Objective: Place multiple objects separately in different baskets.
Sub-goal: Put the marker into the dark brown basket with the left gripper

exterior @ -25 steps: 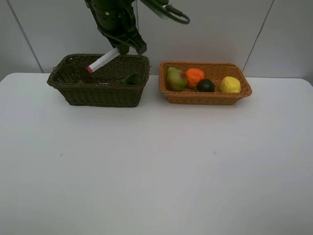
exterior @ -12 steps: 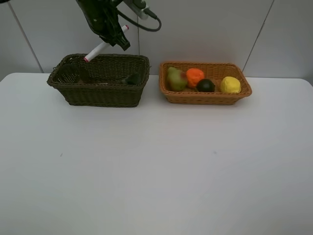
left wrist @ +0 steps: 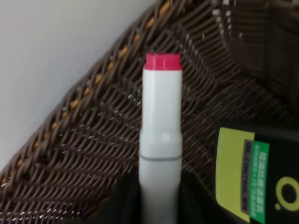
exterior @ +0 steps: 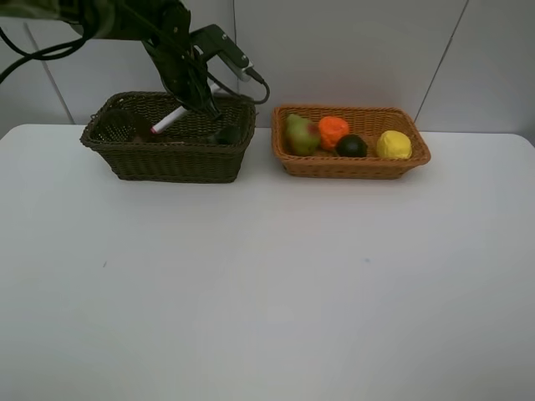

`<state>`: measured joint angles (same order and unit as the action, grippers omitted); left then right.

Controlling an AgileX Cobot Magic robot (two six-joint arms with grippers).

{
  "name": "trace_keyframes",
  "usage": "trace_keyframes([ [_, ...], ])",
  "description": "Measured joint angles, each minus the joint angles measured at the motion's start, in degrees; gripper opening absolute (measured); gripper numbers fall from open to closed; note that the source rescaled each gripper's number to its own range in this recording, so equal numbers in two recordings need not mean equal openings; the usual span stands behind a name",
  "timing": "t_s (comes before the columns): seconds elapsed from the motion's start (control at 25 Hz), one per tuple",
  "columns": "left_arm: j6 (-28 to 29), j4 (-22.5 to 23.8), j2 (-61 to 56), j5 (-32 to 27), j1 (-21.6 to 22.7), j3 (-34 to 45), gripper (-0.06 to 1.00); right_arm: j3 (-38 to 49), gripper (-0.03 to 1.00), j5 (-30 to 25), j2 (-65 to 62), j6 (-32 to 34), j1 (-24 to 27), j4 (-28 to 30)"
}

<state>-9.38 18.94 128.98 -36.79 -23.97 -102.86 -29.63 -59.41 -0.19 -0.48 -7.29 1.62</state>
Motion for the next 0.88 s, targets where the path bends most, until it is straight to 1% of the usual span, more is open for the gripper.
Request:
trace_keyframes([
  [0.48, 0.0, 0.8, 0.9, 0.7, 0.0, 0.0, 0.20, 0.0, 1.00, 0.0, 0.0, 0.0, 0.0, 0.1],
  [0.64, 0.0, 1.3, 0.9, 0.0, 0.0, 0.0, 0.21, 0.0, 1.00, 0.0, 0.0, 0.0, 0.0, 0.1],
  [0.68, 0.0, 1.4, 0.9, -0.4, 0.0, 0.0, 0.24, 0.0, 1.00, 0.0, 0.0, 0.0, 0.0, 0.1],
  [0.72, -0.3, 1.5, 0.9, -0.8, 0.0, 0.0, 0.33, 0.0, 1.00, 0.0, 0.0, 0.0, 0.0, 0.1],
  [0.8, -1.0, 1.8, 0.9, -1.0, 0.0, 0.0, 0.52, 0.0, 1.00, 0.0, 0.0, 0.0, 0.0, 0.1],
  [0.88, -1.4, 2.3, 0.9, -1.0, 0.0, 0.0, 0.74, 0.0, 1.00, 0.0, 0.0, 0.0, 0.0, 0.1],
])
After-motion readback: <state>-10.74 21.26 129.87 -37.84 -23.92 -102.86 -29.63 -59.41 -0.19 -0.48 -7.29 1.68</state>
